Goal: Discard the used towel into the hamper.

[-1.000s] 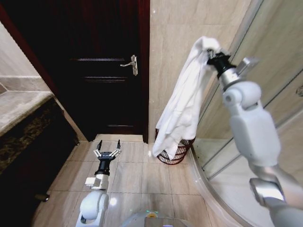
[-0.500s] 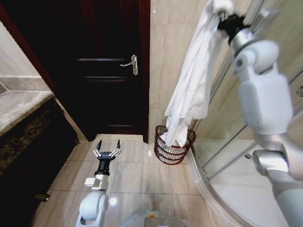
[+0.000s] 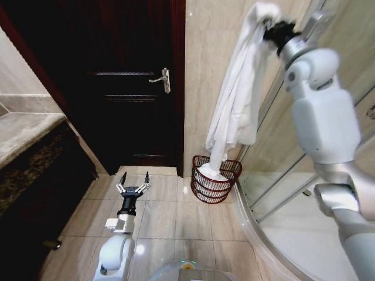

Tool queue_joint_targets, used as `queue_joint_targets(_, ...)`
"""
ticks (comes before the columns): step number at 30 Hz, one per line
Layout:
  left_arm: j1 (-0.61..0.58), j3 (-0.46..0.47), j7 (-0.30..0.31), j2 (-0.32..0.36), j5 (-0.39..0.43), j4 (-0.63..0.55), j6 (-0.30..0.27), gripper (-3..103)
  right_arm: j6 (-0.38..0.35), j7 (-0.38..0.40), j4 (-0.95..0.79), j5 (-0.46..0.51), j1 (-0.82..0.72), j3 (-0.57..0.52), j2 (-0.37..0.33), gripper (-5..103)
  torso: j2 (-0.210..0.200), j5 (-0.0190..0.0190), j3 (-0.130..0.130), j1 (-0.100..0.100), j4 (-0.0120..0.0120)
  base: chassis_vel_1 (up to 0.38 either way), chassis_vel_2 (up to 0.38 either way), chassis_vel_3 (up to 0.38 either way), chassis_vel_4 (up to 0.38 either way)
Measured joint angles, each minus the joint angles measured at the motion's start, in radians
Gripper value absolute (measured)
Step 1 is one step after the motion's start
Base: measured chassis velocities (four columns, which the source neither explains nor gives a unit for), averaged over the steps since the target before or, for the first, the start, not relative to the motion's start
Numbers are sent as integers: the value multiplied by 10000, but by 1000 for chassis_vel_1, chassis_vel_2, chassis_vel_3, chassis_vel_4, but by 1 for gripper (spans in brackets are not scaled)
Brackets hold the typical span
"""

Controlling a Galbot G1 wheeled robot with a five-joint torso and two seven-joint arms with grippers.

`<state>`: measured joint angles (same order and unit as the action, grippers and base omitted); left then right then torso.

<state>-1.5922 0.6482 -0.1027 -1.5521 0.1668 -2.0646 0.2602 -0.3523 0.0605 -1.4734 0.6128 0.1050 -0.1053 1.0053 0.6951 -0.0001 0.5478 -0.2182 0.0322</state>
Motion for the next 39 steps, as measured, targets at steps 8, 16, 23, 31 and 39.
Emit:
queue_joint_targets(8,261,-12,-10,-18,26,238,-2,100,112,17,-101,-294,-766,112,332,9,-1,5,1,0,0,0,0,0,0)
queue_joint_targets(16,361,-16,-14,3,57,286,-13,100,16,184,-435,-152,-383,230,453,9,-1,1,1,0,1,0,0,0,0)
queue_joint_targets(23,381,-37,-28,-30,78,284,-15,100,-153,288,-14,233,1174,707,372,9,-1,2,-1,0,0,0,0,0,0)
queue_joint_targets(31,400,-43,-37,-22,148,237,9,100,-445,634,-6,778,2219,1364,417,9,0,-1,-1,1,0,0,0,0,0)
queue_joint_targets(39,449,-57,-48,-32,163,229,19,100,-533,802,159,914,2689,1655,548,9,0,2,-1,1,0,0,0,0,0)
